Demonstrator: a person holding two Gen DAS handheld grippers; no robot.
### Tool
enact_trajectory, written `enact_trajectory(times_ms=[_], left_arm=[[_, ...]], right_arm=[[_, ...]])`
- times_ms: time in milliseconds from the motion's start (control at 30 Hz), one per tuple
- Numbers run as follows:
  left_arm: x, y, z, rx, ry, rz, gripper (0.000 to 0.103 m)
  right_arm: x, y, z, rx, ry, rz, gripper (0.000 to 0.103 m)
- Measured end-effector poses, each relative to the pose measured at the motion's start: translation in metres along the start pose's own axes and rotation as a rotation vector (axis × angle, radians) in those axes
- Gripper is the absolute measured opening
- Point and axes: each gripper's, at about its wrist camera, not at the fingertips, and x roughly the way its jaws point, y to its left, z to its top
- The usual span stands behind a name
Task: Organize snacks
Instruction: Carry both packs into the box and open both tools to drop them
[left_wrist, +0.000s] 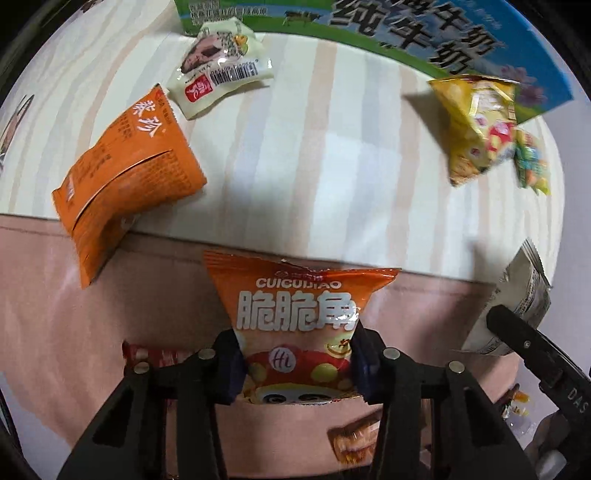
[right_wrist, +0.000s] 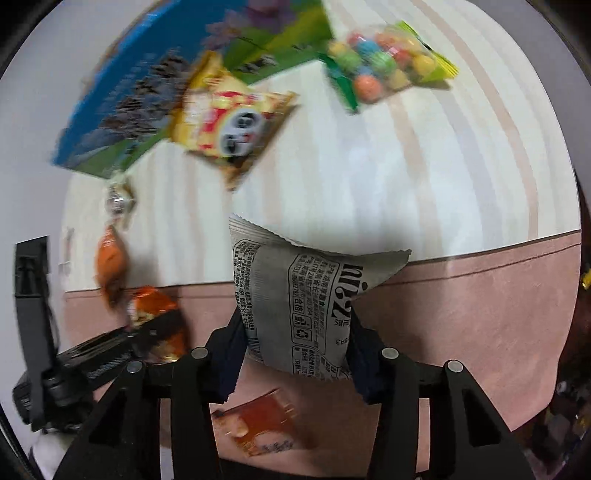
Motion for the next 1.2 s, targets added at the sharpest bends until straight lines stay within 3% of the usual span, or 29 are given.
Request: enact_trajectory(times_ms=[200,333,433,567,733,867,1033,1200], left_arm=[[-0.073,-0.011,-0.003,0.057,-0.119,-0.064,0.043],[-0.133,-0.023,0.017,0.103,-0.208,-0.07,0.043],[-0.173,-0.033,0.064,0.12,-0.264,-0.091,0.043],[-0.201,-0.038,0.119,0.152,-0.304,-0.049,0.043],[-0.183,-0.019,0.2,0.121,-0.199,-0.028,0.043],[-0.161,-0.005,0.243,0.085,-0.12,-0.018,0.043],[-0.134,-0.002,0.278,0.087,-0.041,0.02,0.043],[-0.111,-0.005,0.288,0.103,0.024,0.068,0.043]], right_arm=[[-0.046,0.037,-0.005,-0.066,-0.029,0.12,0.051],[-0.089,0.067,0.02,-0.14,-0.089,0.203,0.051],[-0.118,0.099,0.057,-0.225,-0.136,0.23,0.051],[-0.126,0.126,0.111,-0.277,-0.174,0.21,0.051],[-0.109,0.154,0.163,-0.31,-0.167,0.159,0.051],[-0.075,0.168,0.2,-0.304,-0.111,0.121,0.051],[-0.031,0.173,0.22,-0.29,-0.022,0.101,0.051],[0.003,0.173,0.228,-0.272,0.05,0.102,0.051]])
